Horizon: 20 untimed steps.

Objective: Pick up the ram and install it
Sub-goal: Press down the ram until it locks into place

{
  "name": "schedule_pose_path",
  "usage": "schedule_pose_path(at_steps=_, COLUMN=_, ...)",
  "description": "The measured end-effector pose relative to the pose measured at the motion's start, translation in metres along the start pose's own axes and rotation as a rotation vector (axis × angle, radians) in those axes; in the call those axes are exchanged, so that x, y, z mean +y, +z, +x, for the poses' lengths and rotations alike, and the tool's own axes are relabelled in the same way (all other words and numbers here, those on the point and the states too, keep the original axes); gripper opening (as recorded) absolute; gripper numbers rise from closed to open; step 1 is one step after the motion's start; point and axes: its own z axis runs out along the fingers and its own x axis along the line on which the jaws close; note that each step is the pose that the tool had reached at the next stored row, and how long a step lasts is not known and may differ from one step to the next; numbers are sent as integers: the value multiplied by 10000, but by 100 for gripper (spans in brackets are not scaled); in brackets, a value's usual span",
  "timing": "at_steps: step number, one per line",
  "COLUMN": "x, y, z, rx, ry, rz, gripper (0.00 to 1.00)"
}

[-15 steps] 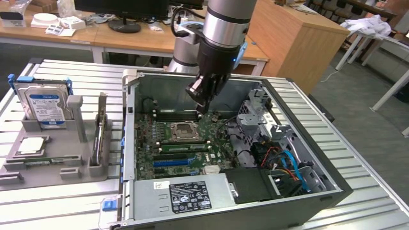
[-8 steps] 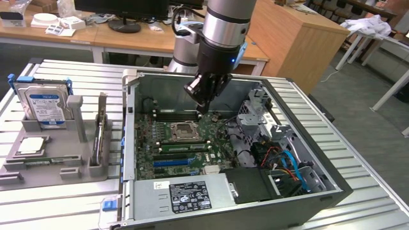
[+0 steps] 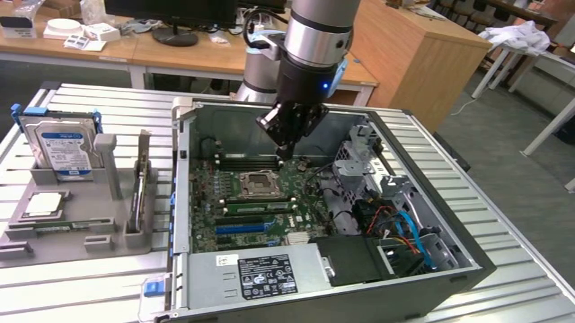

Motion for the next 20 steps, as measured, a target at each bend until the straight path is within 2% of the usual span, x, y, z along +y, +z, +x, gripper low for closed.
schedule_pose_path(at_steps=9, x=0, y=1, z=1, rx=158, ry=973, rz=-48, gripper=11)
schedule_pose_path(at_steps=20, x=1, y=4, z=2, rx=256, ry=2314, rz=-69, gripper=11)
